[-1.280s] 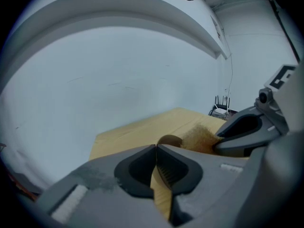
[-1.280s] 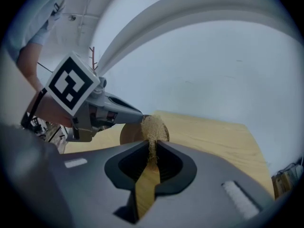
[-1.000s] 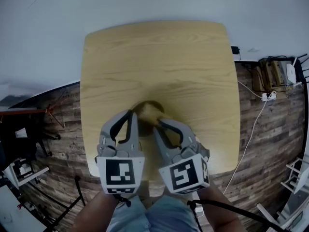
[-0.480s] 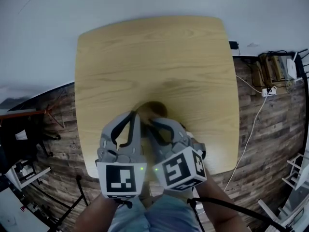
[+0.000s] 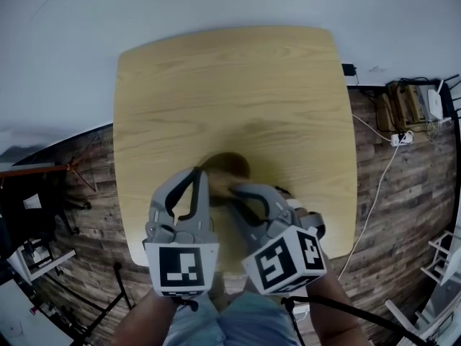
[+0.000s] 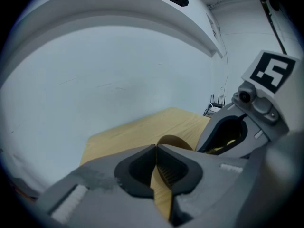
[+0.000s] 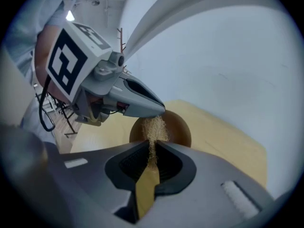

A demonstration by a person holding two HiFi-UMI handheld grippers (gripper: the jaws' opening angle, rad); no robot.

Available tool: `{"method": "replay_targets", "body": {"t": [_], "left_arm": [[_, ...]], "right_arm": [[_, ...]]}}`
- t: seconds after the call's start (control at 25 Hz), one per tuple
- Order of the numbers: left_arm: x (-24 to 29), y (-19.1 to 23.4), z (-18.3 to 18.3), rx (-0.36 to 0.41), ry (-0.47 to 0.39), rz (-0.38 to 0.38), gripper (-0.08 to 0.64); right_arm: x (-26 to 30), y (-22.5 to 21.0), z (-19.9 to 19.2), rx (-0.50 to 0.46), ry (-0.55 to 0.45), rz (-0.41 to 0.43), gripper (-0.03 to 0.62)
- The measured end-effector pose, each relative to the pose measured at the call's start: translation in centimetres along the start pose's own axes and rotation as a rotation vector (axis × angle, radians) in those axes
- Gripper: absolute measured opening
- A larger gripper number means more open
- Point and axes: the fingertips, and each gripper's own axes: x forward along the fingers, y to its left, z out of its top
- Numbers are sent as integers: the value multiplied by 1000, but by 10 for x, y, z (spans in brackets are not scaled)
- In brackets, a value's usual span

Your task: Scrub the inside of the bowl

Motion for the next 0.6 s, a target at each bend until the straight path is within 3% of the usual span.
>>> {"method": "replay_targets", "body": {"t": [0.2, 0.36, 0.44, 0.6], "left_arm": [[1, -1, 1, -28, 5, 3, 29], [2, -4, 2, -14, 0, -13, 29], [1, -5, 5, -13, -14, -16, 29], [2, -3, 8, -11, -28, -7, 29]], "right_arm": [[-6, -21, 6, -196, 32, -163, 38], [0, -33, -1, -298, 94, -255, 38], [6, -32, -9, -294, 136, -253, 38], [9, -23, -18, -191, 176, -211, 37]]}}
